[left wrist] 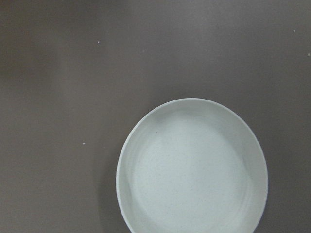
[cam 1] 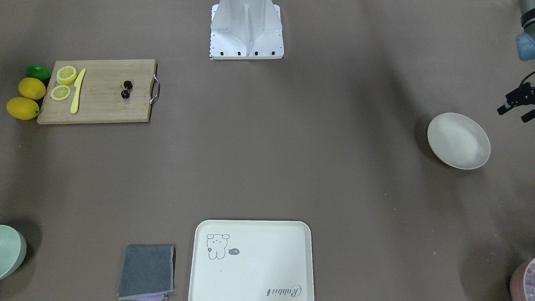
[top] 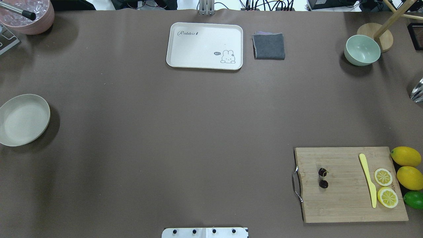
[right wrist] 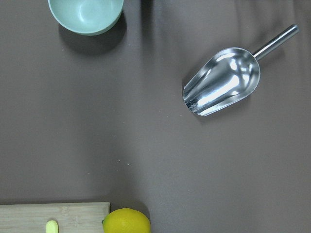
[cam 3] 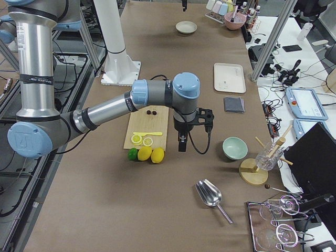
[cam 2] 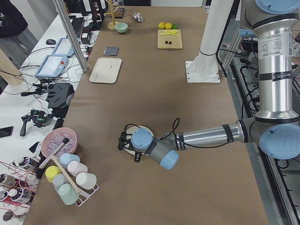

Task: Place red cherry on plate

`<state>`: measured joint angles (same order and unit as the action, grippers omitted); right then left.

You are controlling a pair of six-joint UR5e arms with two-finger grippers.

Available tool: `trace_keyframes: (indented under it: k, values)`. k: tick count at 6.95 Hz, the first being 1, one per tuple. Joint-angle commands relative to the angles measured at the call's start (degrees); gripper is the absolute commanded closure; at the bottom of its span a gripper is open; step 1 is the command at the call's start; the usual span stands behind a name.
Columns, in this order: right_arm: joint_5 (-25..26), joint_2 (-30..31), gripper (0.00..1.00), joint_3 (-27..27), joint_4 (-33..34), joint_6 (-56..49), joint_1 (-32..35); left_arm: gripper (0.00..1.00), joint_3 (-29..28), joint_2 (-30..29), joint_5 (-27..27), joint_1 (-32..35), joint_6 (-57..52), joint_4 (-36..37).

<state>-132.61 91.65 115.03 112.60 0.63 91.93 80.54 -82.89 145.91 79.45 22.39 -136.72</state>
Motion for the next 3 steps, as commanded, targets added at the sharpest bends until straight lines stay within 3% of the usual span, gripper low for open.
trace_keyframes:
  k: [1, 3]
  values:
    - [0.0, -0.1, 0.00, 0.0, 0.0, -0.1, 0.0, 0.03, -3.9, -2.4, -0.4, -0.8, 0.8, -1.1]
    - [0.1, -0.1, 0.00, -0.1, 0.0, -0.1, 0.0, 0.04, -10.6, -8.5, -3.0, -2.3, 1.2, -1.3]
